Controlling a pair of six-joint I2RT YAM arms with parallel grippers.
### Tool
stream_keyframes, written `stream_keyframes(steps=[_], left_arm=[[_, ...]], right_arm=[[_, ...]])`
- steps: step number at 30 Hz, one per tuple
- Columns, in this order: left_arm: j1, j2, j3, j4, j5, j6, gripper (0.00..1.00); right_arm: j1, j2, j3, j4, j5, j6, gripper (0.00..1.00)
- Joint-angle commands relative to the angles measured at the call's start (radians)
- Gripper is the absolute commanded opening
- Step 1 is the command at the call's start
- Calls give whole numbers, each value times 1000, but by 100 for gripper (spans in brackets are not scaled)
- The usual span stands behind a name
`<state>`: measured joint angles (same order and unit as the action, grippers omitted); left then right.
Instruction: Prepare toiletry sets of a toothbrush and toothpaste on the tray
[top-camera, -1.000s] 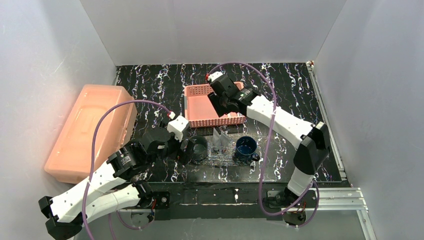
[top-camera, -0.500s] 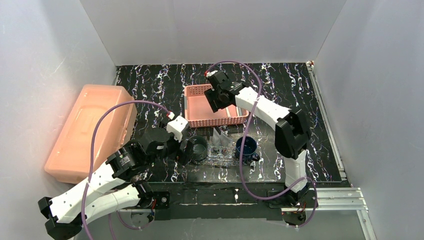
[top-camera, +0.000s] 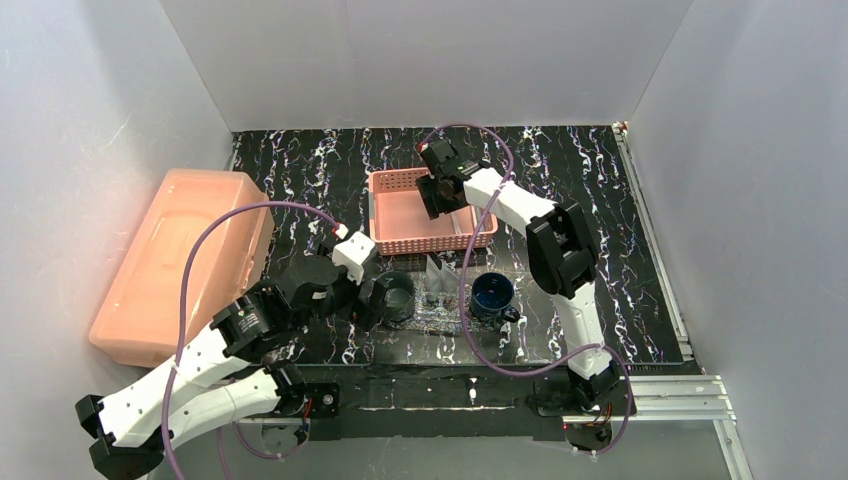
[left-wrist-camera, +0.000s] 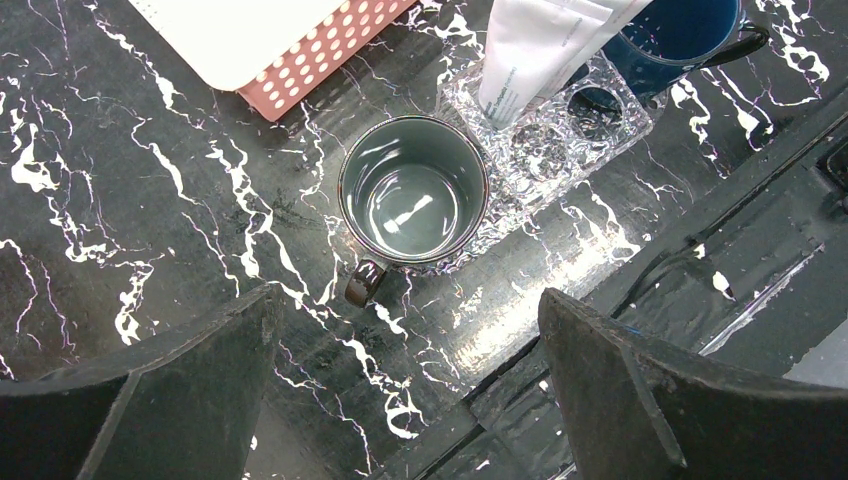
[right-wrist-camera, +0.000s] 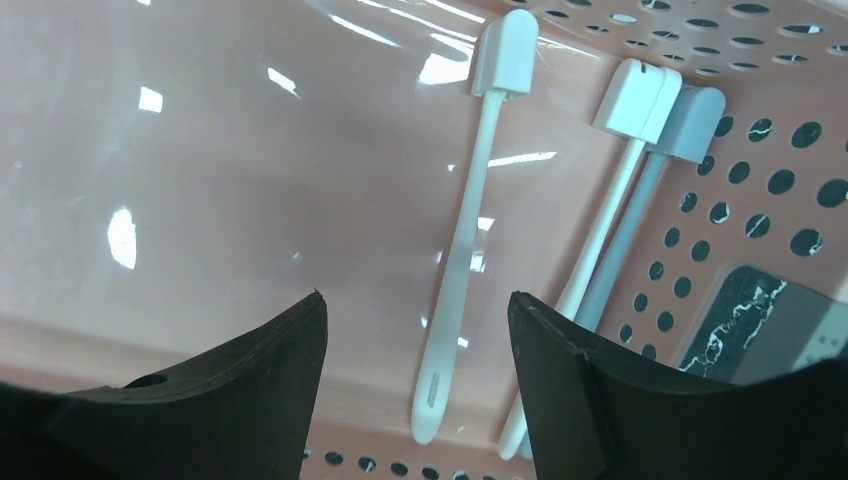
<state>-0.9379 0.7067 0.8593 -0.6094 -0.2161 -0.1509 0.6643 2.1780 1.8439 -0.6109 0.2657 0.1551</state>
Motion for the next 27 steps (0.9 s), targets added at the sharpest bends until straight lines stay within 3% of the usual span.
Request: stream_keyframes(steps=[1, 16, 27], left_arm=[[5, 6, 10, -12, 9, -3, 98], [6, 13, 10, -12, 2, 0, 98], [6, 28, 10, -12, -11, 2, 98]], right_arm=[[-16, 39, 57, 36, -2, 26, 74], [-43, 100, 27, 50, -47, 28, 72], [-57, 101, -31, 59, -111, 21, 52]])
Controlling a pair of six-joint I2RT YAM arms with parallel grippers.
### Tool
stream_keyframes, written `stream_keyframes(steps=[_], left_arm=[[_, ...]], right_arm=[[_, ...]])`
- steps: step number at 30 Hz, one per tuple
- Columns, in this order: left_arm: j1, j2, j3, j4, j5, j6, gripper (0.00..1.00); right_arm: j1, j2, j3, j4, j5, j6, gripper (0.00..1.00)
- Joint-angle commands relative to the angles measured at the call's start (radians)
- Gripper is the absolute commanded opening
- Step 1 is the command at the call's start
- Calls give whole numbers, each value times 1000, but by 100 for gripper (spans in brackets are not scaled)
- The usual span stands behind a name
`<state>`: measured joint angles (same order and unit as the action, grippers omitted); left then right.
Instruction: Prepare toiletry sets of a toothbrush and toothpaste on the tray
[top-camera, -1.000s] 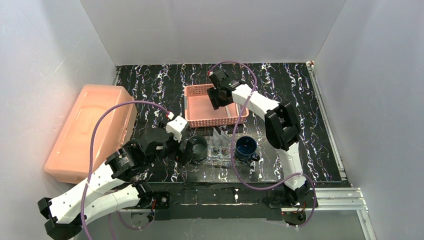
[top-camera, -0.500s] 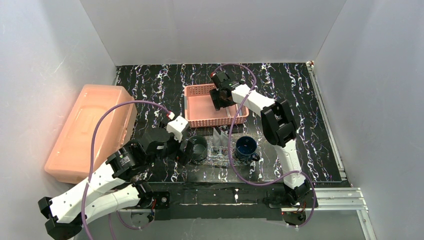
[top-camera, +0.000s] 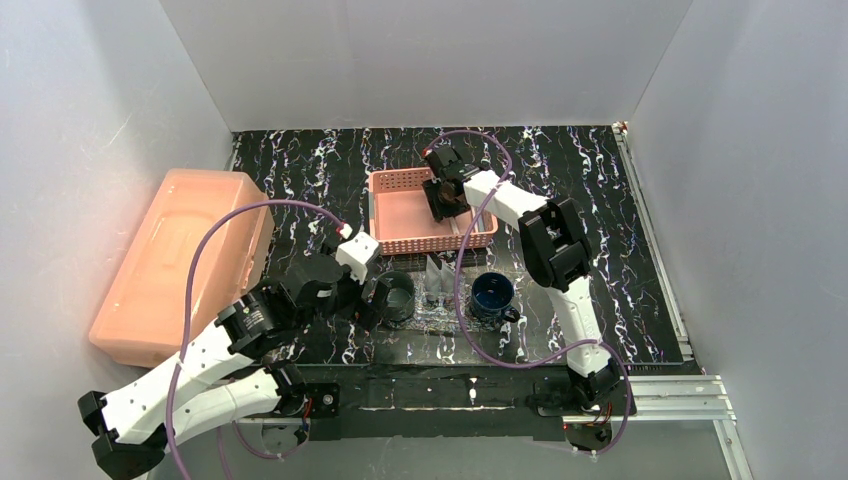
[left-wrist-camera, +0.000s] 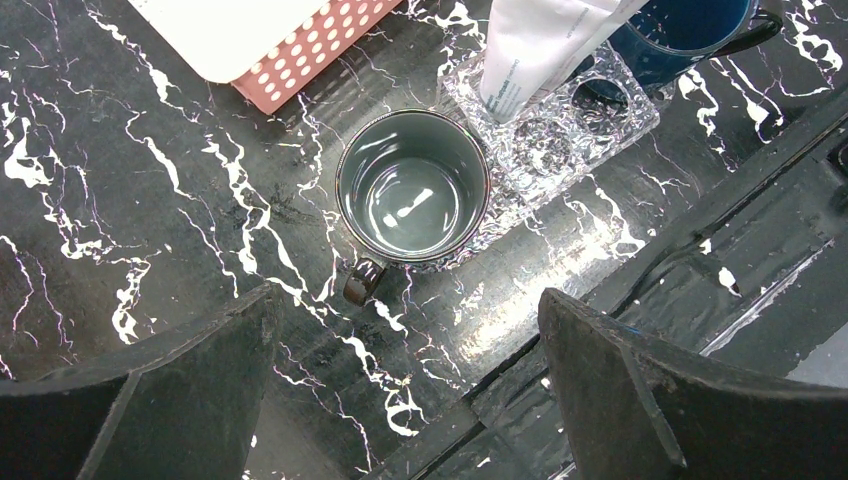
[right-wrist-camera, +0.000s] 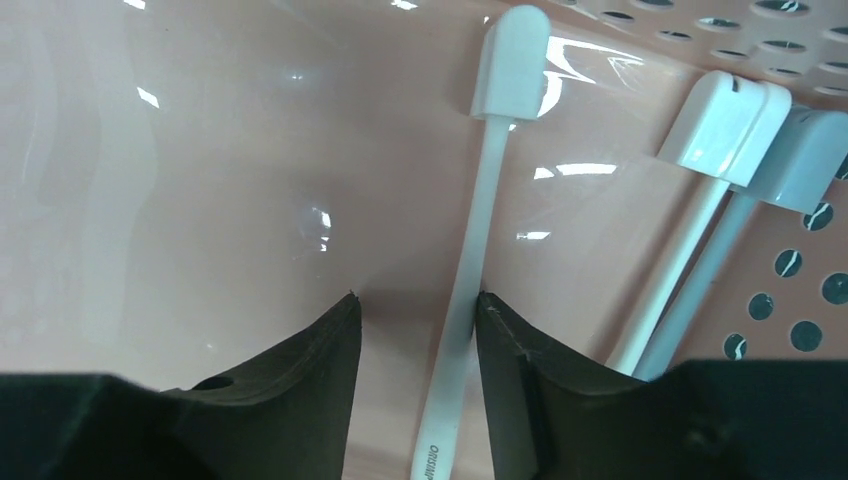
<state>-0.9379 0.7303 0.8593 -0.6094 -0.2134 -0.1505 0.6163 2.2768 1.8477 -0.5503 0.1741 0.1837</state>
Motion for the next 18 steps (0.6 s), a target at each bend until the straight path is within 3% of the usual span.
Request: stream_keyframes(steps=[1, 9, 11, 15, 18], left_arm=[[6, 6, 10, -12, -14, 2, 98], [6, 9, 8, -13, -21, 5, 98], [6, 11, 9, -13, -24, 5, 98], [8, 28, 11, -9, -24, 5, 98], [7, 67, 17, -6, -17, 5, 98]], right_arm=[[-9, 2, -41, -1, -22, -11, 49], [-12, 3, -84, 9, -9, -39, 18], [-12, 6, -83, 9, -18, -45, 1], [-12, -48, -101, 45, -35, -45, 1], [-12, -172, -194, 181, -61, -28, 1]])
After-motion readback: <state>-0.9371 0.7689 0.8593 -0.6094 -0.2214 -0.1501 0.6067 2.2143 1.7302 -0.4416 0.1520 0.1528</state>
